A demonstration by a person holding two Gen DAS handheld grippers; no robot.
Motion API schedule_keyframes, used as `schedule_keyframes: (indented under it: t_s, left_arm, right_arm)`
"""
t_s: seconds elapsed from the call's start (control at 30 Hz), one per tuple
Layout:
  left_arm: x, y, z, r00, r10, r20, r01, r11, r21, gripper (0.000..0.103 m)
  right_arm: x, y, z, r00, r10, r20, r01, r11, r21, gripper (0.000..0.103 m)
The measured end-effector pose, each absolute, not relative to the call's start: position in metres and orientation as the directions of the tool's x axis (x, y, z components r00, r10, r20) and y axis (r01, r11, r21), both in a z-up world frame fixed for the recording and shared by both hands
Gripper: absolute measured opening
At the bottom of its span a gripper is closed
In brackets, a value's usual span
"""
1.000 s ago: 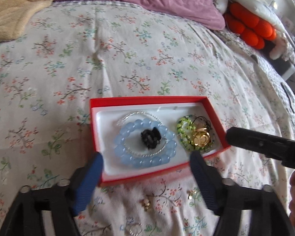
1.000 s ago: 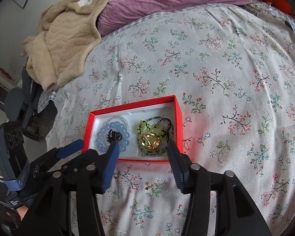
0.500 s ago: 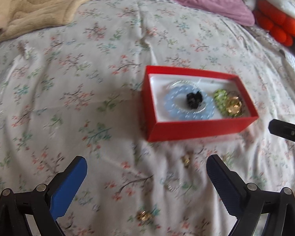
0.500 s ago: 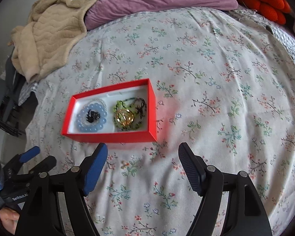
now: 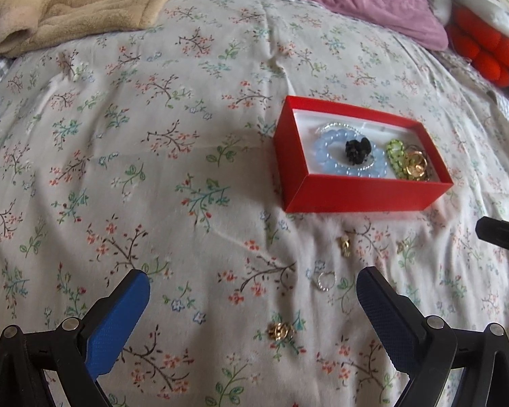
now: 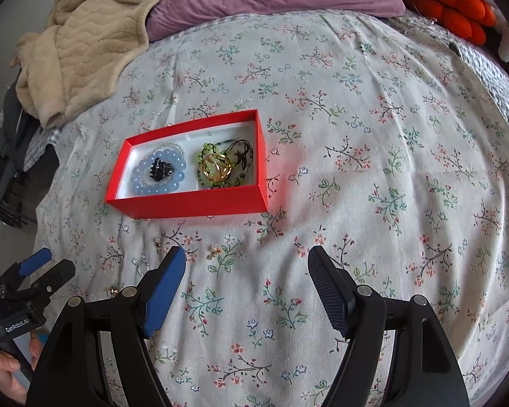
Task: Organize jewelry
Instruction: 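Withdraw both tools from the box toward the small earrings, then grasp small gold earring with left tool while right tool moves to silver hoop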
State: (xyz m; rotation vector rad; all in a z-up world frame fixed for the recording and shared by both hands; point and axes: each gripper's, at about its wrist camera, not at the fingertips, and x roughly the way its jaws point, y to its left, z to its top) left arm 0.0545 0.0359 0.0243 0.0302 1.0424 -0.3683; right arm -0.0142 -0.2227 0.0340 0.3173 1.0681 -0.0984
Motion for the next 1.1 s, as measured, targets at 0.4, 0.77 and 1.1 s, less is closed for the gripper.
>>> schedule_keyframes:
  t_s: [0.4,0.77,1.1]
  left_arm:
    - [0.051,0.04,0.01,0.351,-0.386,-0.853,0.382,0.891,-0.246,0.099]
    - [0.034,0.024,-0.018,0.224,-0.409,-0.884,0.522,0.817,-0.246,0.056]
    - [0.019,0.017,-0.034,0.226,-0.375,-0.899,0.61,0.774,-0.169,0.05]
  right_arm:
    - [-0.019,-0.229,0.027,0.451,0.073,-0.889,0.258,0.944,0.208,0.077]
    - [-0.012,-0.212,0.005,0.373,0.079,-0.924,0.212,0.963,0.168,0.078]
    - [-0.012,-0.212,-0.019,0.319,0.075,-0.945,0.204,0.968,0.146,0.078]
